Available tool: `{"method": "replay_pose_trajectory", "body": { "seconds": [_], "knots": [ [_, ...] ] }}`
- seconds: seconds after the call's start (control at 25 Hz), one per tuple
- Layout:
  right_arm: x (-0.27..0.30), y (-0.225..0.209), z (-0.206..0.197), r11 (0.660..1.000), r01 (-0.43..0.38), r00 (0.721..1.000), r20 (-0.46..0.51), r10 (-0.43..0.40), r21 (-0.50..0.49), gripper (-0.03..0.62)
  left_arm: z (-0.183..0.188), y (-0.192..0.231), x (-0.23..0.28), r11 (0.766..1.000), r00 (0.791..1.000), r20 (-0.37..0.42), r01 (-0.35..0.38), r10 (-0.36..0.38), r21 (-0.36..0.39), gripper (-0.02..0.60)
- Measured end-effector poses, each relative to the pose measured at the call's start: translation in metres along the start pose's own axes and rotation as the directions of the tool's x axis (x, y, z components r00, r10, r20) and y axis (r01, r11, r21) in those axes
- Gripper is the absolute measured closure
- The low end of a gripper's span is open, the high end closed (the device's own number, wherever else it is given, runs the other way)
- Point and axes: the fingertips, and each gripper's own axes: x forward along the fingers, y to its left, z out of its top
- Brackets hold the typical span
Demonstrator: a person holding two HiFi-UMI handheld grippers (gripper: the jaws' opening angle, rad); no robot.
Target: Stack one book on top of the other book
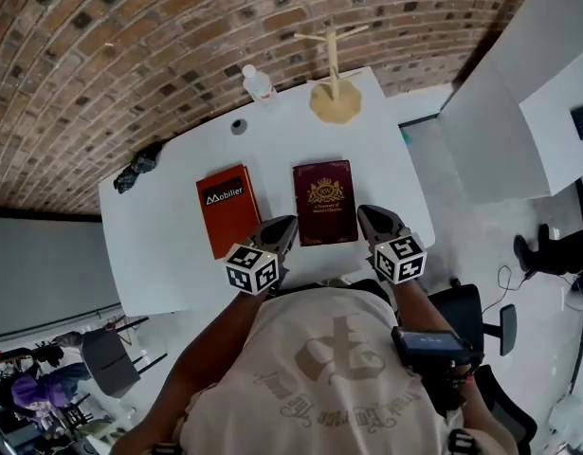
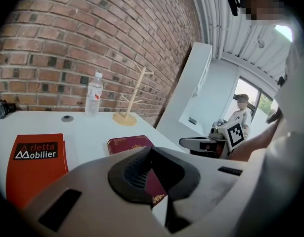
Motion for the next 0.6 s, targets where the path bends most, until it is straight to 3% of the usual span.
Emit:
{"method": "replay_pose_trajectory", "body": {
  "seconds": [0.6],
  "knots": [
    [0.009,-0.009,-0.02,1.0,0.014,0.997,-0.071,-0.015,-0.023,0.572,-0.023,0.009,0.012,0.998,0.999,-0.035,-0.023,0.021,-0.054,0.561]
  ]
}}
